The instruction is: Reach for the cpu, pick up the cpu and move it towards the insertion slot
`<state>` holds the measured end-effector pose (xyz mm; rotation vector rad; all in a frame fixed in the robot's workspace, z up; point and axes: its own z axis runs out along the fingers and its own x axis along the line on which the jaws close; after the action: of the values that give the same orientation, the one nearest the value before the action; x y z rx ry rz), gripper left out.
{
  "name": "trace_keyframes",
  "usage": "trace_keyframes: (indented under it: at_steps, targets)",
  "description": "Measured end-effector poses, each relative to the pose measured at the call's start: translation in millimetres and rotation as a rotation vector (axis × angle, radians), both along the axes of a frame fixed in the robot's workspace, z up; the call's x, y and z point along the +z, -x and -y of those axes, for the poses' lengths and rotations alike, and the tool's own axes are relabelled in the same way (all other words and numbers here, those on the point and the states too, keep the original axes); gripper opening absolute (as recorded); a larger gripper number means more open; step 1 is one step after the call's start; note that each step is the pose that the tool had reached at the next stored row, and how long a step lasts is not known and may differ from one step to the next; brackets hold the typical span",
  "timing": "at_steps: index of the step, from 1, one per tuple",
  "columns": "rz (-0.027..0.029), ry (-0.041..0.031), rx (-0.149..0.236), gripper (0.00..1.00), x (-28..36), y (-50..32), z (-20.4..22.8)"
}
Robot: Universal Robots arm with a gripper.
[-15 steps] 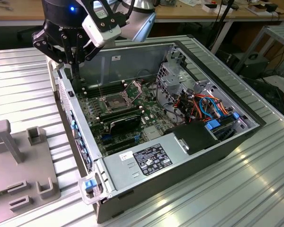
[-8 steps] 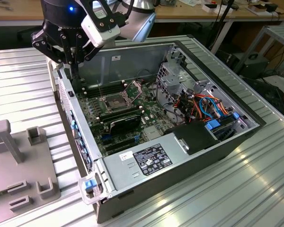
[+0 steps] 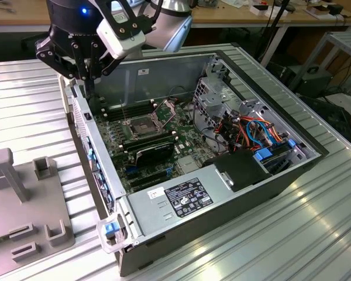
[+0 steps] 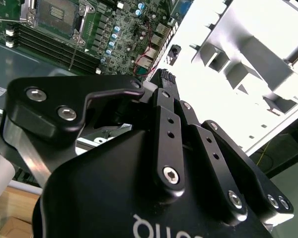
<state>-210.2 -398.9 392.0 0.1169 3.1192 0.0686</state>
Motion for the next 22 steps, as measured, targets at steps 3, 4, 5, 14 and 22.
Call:
trace_keyframes:
  at_steps: [3, 4, 5, 14, 22]
  targets:
    - [0.0000, 0.0000, 0.000, 0.11, 0.0, 2.5, 0.0]
    - [0.0001, -0.0001, 0.000, 0.11, -0.1, 3.1, 0.0]
    - [0.0000, 0.0000, 0.000, 0.11, -0.1, 4.0, 0.0]
    - [0.0000, 0.0000, 0.000, 0.11, -0.2, 11.3, 0.0]
    - [0.0000, 0.0000, 0.000, 0.11, -0.3, 17.2, 0.0]
